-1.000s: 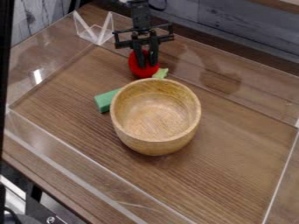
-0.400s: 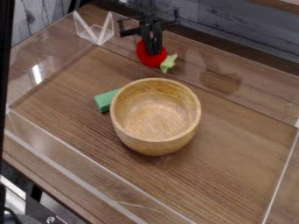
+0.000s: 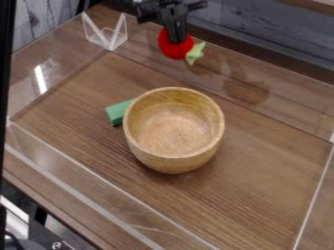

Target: Move the red object to the right side of the table

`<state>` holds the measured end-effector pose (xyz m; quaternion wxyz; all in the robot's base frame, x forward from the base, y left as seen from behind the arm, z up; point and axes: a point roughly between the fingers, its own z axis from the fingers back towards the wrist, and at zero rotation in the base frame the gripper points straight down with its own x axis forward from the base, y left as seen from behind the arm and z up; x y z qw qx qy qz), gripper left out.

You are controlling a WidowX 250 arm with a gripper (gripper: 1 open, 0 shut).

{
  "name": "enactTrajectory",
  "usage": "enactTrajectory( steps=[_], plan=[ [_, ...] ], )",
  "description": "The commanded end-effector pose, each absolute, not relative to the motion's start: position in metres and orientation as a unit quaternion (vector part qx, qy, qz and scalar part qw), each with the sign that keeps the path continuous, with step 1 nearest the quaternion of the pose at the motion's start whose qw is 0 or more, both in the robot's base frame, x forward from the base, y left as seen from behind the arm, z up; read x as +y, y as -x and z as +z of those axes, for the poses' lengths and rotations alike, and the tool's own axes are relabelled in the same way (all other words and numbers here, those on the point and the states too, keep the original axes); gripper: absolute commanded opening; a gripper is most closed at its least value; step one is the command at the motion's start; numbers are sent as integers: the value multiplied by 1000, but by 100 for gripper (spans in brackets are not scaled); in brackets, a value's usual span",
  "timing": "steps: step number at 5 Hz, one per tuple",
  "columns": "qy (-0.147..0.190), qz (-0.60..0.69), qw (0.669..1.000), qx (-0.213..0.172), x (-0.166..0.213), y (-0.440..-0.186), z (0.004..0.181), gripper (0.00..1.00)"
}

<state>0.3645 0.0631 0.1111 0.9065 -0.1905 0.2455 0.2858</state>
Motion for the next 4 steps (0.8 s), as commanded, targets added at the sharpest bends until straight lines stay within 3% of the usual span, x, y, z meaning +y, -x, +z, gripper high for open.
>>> enactTrajectory(
  steps=[1, 4],
  plan=[
    [189, 282, 921, 189, 65, -365, 147, 0],
    [184, 280, 922, 192, 62, -366, 137, 0]
  ],
)
